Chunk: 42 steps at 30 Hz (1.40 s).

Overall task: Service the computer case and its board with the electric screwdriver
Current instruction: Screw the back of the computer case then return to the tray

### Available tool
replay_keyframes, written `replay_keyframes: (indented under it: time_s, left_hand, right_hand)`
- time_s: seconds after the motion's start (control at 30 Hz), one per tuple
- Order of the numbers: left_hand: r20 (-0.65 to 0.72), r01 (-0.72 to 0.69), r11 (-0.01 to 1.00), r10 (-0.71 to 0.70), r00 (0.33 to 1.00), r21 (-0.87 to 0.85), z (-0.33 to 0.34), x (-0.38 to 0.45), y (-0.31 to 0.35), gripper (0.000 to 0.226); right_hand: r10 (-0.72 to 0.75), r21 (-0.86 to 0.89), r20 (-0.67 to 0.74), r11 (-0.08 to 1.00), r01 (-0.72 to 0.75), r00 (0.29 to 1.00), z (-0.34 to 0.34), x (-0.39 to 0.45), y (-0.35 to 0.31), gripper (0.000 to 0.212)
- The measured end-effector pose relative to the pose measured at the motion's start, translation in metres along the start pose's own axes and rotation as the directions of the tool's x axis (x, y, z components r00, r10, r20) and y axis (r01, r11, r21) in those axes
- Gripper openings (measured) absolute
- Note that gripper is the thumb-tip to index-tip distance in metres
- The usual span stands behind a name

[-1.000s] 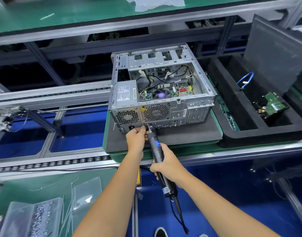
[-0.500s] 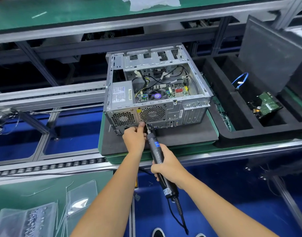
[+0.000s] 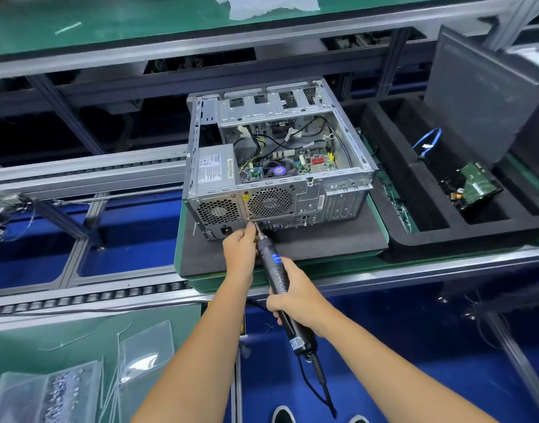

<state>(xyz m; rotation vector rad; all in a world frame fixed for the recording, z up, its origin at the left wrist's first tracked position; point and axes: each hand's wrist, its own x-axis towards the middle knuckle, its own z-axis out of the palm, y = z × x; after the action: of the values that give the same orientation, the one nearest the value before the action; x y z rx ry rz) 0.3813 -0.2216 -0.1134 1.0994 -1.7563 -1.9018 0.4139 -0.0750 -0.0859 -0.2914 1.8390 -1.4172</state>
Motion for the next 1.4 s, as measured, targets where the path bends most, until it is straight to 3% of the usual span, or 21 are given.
replay_keyframes:
  time_s: [0.13,0.33,1.4]
  left_hand:
    - [0.109,0.111,0.969,-0.089,0.99,-0.219,0.001,-0.004,0.003,0.019]
    - [0.112,0.149,0.938,-0.119,0.987,-0.313,-0.002,-0.005,0.009,0.014]
    - [0.112,0.258,0.885,-0.232,0.966,-0.388,0.004,-0.003,0.02,0.015]
  right_hand:
    - [0.001,0.017,-0.001,1.0,0.0,1.0,0.004,0.001,0.002,0.076]
    - [-0.013,0.006,0.009,1.0,0.013,1.0,0.005,0.004,0.0,0.074]
    - [-0.025,0.019,-0.021,0.999,0.026,0.999,0.011,0.008,-0.003,0.075]
